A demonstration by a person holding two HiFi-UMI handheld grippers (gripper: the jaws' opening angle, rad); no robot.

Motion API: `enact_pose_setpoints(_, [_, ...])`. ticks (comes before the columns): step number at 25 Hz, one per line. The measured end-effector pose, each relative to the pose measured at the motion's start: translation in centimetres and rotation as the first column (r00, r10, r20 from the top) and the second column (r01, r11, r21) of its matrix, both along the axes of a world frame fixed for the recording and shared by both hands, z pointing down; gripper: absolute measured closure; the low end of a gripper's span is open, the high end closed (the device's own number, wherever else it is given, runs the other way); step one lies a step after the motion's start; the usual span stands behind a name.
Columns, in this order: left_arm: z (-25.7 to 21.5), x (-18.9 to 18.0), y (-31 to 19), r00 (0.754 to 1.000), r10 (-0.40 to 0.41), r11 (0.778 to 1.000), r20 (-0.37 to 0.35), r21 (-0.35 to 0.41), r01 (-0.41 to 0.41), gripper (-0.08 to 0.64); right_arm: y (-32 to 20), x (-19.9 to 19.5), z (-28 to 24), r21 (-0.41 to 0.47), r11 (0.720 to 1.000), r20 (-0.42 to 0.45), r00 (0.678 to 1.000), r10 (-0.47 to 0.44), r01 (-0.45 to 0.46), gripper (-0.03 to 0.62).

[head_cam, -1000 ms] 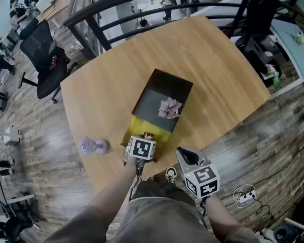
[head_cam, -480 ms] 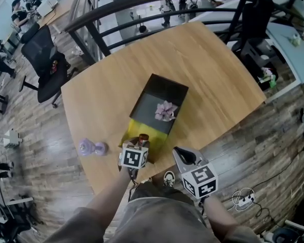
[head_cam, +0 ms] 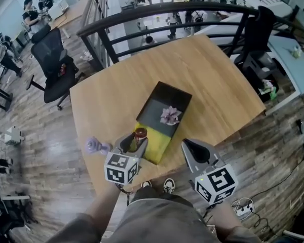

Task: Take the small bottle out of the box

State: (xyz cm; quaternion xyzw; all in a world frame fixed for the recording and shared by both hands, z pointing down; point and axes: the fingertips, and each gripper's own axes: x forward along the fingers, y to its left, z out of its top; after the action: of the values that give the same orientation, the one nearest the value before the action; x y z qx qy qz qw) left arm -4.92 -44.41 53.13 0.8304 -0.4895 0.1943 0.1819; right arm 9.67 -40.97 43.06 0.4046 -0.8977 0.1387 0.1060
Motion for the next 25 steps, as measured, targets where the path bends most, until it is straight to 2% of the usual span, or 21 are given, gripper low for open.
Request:
enact_pose_setpoints(8, [-9.8, -0.6, 2.1, 0.995, 0.002, 0.982, -0.097, 0.187, 0.017, 0.370, 1.7, 0.6, -7.5, 0.164, 0.986, 0.044, 0.999, 0.008, -0.015, 0.575])
enact_pose_setpoints(13, [-14.8, -1.5, 3.7, 0.992, -0.022, 0.947, -0.126, 0.316, 0.061, 0.370, 3.2, 1.0, -10.5, 0.217, 0.976, 0.079, 0.997, 0.006, -0.023, 0.575])
enact_pose_setpoints(20, [-20.0, -2.0, 6.6, 0.992, -0.050, 0.881, -0.117, 0.463, 0.099, 0.368, 5.1, 1.6, -12.2, 0.246, 0.969, 0.093, 0.996, 0.000, -0.023, 0.575])
enact_pose_setpoints(25, [-21.5, -2.3, 8.7, 0.990, -0.052, 0.867, -0.132, 0.485, 0.111, 0.368, 6.1, 1.7, -11.8, 0.192, 0.981, 0.161, 0.987, -0.027, -0.004, 0.577])
